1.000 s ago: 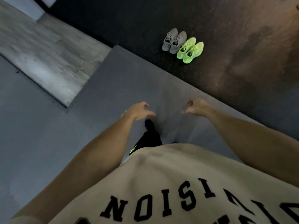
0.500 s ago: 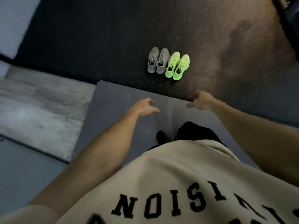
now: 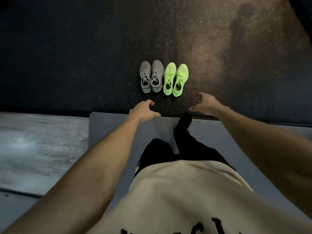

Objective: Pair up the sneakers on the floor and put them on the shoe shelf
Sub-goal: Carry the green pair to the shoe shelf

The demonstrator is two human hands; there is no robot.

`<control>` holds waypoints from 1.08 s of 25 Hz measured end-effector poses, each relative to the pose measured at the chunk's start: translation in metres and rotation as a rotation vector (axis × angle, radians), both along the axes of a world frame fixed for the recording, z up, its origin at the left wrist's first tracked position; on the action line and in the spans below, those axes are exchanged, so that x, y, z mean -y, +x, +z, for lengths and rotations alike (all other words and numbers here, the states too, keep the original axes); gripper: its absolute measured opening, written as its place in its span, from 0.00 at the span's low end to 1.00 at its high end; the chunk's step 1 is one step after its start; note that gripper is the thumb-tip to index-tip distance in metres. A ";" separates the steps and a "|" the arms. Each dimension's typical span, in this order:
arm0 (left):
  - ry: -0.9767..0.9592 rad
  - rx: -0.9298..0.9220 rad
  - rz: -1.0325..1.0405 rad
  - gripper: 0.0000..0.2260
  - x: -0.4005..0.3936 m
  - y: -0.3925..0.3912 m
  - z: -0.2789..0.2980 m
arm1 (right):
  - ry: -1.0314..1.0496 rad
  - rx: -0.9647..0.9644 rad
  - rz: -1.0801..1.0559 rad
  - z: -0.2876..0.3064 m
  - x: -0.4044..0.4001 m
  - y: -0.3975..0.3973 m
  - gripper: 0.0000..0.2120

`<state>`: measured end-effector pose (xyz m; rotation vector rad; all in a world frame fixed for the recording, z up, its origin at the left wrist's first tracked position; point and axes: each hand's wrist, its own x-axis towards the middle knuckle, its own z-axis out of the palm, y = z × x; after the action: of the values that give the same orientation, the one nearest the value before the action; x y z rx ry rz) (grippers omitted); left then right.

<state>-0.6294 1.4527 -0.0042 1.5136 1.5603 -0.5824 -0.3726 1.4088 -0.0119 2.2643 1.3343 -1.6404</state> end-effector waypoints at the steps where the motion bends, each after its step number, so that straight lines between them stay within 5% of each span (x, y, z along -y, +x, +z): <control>1: -0.001 0.002 -0.018 0.35 -0.018 0.003 -0.008 | -0.011 -0.001 -0.013 -0.007 -0.016 0.002 0.30; 9: -0.044 -0.024 -0.215 0.35 -0.140 0.022 -0.173 | -0.062 -0.016 -0.169 -0.157 -0.117 -0.006 0.31; 21: 0.067 0.026 -0.512 0.33 -0.197 0.053 -0.501 | -0.015 0.109 0.018 -0.477 -0.148 -0.019 0.35; 27: 0.204 -0.037 -0.690 0.14 -0.182 0.069 -0.597 | 0.165 0.268 0.268 -0.572 -0.152 -0.033 0.26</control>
<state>-0.5605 1.6351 -0.6015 2.2242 1.1191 -0.8503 -0.4054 1.5605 -0.5838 2.1718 1.6638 -1.1378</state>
